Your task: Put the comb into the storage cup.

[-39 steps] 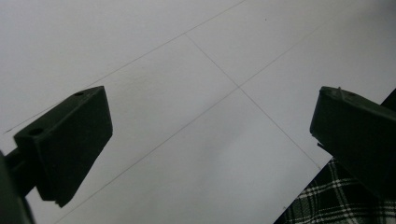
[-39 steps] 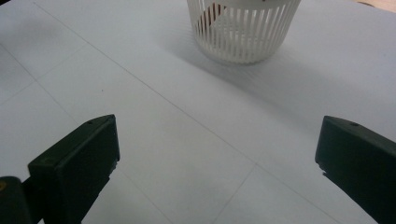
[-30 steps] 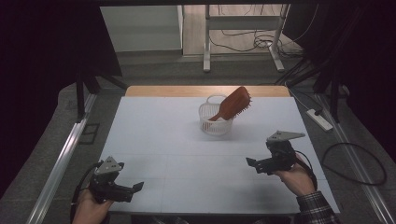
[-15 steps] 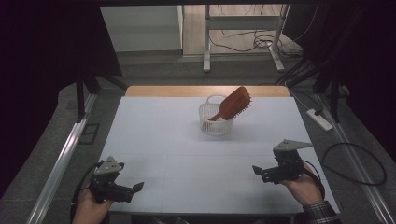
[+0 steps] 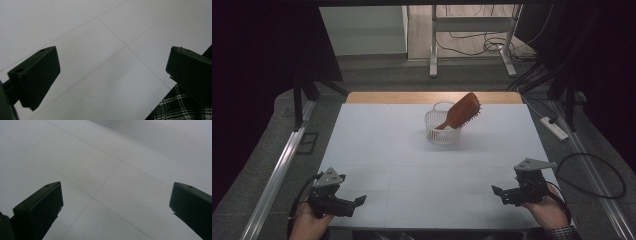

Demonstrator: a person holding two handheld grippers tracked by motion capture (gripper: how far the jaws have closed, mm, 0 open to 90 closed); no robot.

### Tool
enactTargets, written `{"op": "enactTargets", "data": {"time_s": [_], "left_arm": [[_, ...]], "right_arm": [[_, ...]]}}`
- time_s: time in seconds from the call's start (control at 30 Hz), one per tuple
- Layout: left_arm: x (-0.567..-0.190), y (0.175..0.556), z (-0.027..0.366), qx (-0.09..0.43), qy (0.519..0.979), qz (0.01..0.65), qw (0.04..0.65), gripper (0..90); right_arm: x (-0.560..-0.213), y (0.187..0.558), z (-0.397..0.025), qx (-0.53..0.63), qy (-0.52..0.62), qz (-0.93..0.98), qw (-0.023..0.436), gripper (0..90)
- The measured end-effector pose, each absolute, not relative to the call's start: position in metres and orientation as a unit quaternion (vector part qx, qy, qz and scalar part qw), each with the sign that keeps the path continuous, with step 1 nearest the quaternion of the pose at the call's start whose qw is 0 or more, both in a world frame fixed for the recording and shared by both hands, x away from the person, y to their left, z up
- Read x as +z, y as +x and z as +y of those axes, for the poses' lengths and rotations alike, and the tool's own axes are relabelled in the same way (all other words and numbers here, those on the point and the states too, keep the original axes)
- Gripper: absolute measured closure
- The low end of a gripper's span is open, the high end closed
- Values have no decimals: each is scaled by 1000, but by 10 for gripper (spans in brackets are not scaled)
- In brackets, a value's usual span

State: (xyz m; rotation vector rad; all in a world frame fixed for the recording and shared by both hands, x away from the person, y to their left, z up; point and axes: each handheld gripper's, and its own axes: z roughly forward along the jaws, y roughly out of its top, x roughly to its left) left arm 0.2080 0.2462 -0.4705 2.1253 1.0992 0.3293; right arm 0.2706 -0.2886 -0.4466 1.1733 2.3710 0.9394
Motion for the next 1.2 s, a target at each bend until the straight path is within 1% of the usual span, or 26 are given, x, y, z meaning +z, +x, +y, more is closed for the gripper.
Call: {"op": "enactTargets", "data": {"time_s": [0.53,0.93,1.2], "left_arm": [[-470,208,246,128,823,425,355,0],[-471,208,246,128,823,426,354,1],[-470,208,246,127,822,426,355,2]], "right_arm": [[-446,252,-300,321,434,824,171,0],[-444,244,-306,298,453,821,180,0],[-445,245,-308,290,457,822,176,0]]}}
